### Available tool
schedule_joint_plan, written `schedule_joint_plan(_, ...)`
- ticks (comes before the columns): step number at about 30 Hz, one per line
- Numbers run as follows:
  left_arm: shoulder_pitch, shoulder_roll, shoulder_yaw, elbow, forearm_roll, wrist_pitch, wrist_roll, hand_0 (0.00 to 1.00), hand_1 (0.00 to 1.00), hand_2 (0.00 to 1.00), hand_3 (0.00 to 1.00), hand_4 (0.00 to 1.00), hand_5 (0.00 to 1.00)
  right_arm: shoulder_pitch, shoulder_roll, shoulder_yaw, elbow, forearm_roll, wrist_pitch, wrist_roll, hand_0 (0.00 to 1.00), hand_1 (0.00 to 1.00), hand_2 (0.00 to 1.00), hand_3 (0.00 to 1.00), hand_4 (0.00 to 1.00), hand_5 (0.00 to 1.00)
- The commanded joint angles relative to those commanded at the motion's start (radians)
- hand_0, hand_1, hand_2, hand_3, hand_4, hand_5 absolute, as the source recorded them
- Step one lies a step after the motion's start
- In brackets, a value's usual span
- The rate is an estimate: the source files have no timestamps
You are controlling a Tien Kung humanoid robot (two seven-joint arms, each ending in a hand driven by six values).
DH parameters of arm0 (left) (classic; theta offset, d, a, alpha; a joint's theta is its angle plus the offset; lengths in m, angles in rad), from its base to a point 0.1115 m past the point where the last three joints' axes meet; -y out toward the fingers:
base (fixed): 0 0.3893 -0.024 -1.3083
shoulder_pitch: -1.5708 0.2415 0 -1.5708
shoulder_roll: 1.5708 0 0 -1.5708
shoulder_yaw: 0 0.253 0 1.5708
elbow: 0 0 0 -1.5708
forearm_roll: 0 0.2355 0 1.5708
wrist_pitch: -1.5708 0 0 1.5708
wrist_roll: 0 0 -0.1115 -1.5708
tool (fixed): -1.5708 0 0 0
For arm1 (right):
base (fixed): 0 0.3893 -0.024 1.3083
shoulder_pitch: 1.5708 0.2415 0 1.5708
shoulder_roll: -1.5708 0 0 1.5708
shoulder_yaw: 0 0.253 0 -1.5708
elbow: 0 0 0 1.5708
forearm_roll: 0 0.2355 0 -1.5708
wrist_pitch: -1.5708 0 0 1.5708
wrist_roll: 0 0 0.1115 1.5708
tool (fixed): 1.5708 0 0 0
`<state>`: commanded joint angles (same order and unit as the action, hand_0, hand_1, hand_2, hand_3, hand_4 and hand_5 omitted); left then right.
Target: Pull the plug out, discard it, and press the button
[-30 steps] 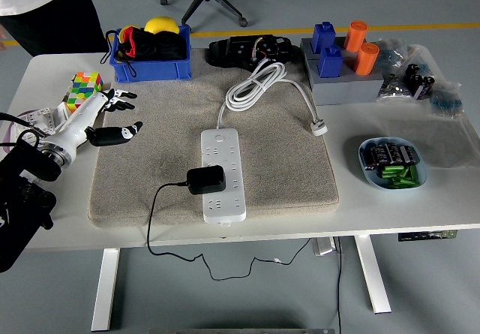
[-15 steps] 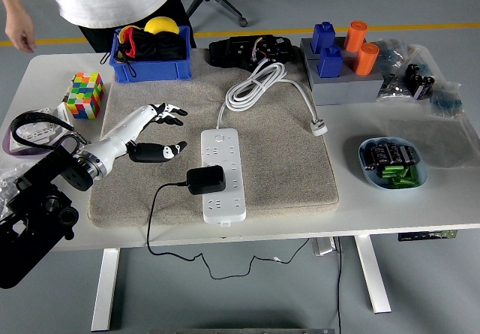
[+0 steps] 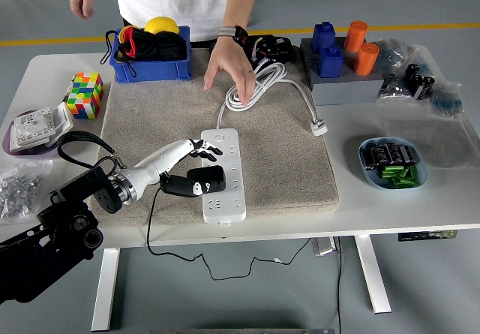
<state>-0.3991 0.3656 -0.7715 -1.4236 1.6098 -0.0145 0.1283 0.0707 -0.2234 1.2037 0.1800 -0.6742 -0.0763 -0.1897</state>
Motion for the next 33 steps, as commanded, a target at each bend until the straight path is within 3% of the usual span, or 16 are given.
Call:
schedule_joint_plan(9,-0.014,-0.01,0.042,0.04,0.017,0.004,0.003,0.815,0.827,0.762,0.767,0.761,0.127,-0.002,0.002,0.004,0.0,-0.001,0.0,0.001,0.757,0.668,0.656,0.621,0.667,0.505)
schedule_joint_plan(10,-0.014,-0.011,0.045,0.044,0.02,0.004,0.004,0.81,0.827,0.748,0.728,0.791,0.002,-0.002,0.002,0.003,0.0,0.0,-0.001,0.002,0.757,0.668,0.656,0.621,0.668,0.505)
schedule_joint_plan(15,-0.017,-0.015,0.056,0.051,0.04,0.015,0.002,0.81,0.827,0.748,0.728,0.791,0.002,-0.003,0.003,0.002,0.0,0.001,0.0,0.003,0.757,0.668,0.656,0.621,0.668,0.505)
schedule_joint_plan(16,-0.018,-0.015,0.058,0.052,0.045,0.019,0.0,0.751,0.681,0.576,0.656,0.74,0.002,-0.003,0.003,0.003,0.0,0.001,0.0,0.003,0.757,0.668,0.655,0.621,0.668,0.505)
schedule_joint_plan(21,-0.021,-0.02,0.069,0.061,0.067,0.037,-0.004,0.751,0.681,0.576,0.656,0.74,0.002,-0.004,0.003,0.003,0.0,0.0,0.0,0.002,0.757,0.668,0.655,0.621,0.668,0.505)
schedule_joint_plan(22,-0.022,-0.021,0.069,0.063,0.072,0.038,-0.002,0.66,0.503,0.481,0.623,0.708,0.002,-0.004,0.003,0.003,0.0,0.0,0.0,0.002,0.757,0.668,0.655,0.621,0.668,0.505)
schedule_joint_plan(27,-0.027,-0.024,0.075,0.072,0.084,0.059,-0.005,0.66,0.503,0.481,0.623,0.708,0.002,-0.004,0.003,0.005,0.0,0.0,0.0,0.002,0.757,0.668,0.655,0.621,0.668,0.505)
schedule_joint_plan(28,-0.028,-0.025,0.077,0.073,0.086,0.062,-0.006,0.425,0.394,0.423,0.601,0.69,0.002,-0.004,0.003,0.005,0.0,0.001,0.0,0.002,0.757,0.668,0.655,0.621,0.668,0.506)
schedule_joint_plan(33,-0.031,-0.027,0.082,0.082,0.098,0.079,-0.011,0.425,0.394,0.423,0.601,0.69,0.002,-0.003,0.003,0.005,0.0,0.002,0.0,0.003,0.757,0.668,0.655,0.621,0.668,0.506)
